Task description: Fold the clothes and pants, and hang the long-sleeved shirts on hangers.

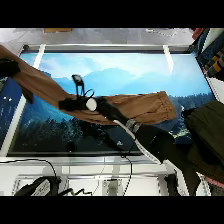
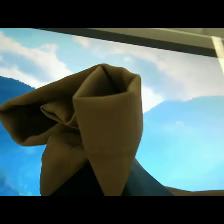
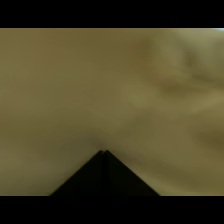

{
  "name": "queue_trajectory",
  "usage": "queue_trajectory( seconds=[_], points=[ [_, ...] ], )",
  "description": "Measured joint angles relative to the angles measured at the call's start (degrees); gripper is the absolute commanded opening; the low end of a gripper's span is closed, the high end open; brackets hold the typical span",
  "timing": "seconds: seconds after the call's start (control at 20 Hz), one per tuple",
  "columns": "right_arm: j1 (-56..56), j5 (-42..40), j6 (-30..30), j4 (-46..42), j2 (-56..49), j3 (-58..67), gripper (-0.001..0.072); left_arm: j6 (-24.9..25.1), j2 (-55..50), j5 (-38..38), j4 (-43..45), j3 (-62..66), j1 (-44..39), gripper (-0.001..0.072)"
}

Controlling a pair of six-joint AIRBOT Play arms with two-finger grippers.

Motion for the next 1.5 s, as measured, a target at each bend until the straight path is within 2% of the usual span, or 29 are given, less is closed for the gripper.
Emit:
queue_trajectory(
  seconds=[0.3,0.5,0.7,0.95,1.0,1.05,1.1,1.3,1.5],
  points=[
    [-1.0,7.4,0.5,-4.4,0.9,0.6,0.0028,-4.3,-0.3,-1.1,-0.4,-1.0,-0.1,0.0015],
    [-9.7,15.9,0.6,-9.9,5.3,0.7,0.0028,-5.6,-4.7,-4.7,-8.9,-2.4,-2.4,0.0014],
    [-21.6,25.3,0.7,-12.0,10.7,0.7,0.0028,-3.1,-12.1,-8.9,-14.6,-2.8,-13.2,0.0014],
    [-34.2,38.6,-1.1,-12.7,14.6,0.6,0.0028,0.0,-22.0,-8.1,-19.5,-3.0,-32.9,0.0028],
    [-36.0,41.2,-2.2,-12.7,15.0,0.5,0.0028,0.3,-23.5,-8.0,-19.7,-3.0,-35.8,0.0142],
    [-37.4,43.2,-3.1,-12.6,15.3,0.5,0.0028,0.5,-24.7,-7.6,-20.1,-3.0,-38.4,0.0409],
    [-38.7,45.2,-3.7,-12.7,15.5,0.5,0.0028,0.7,-25.7,-7.5,-20.3,-3.0,-40.3,0.0708],
    [-41.0,48.9,-5.6,-12.6,15.8,0.4,0.0028,0.9,-27.4,-7.2,-18.2,-3.0,-41.4,0.0696],
    [-41.6,50.1,-6.5,-12.6,15.9,0.4,0.0028,0.3,-26.2,-8.2,-16.2,-3.0,-31.8,0.0682]
  ],
)
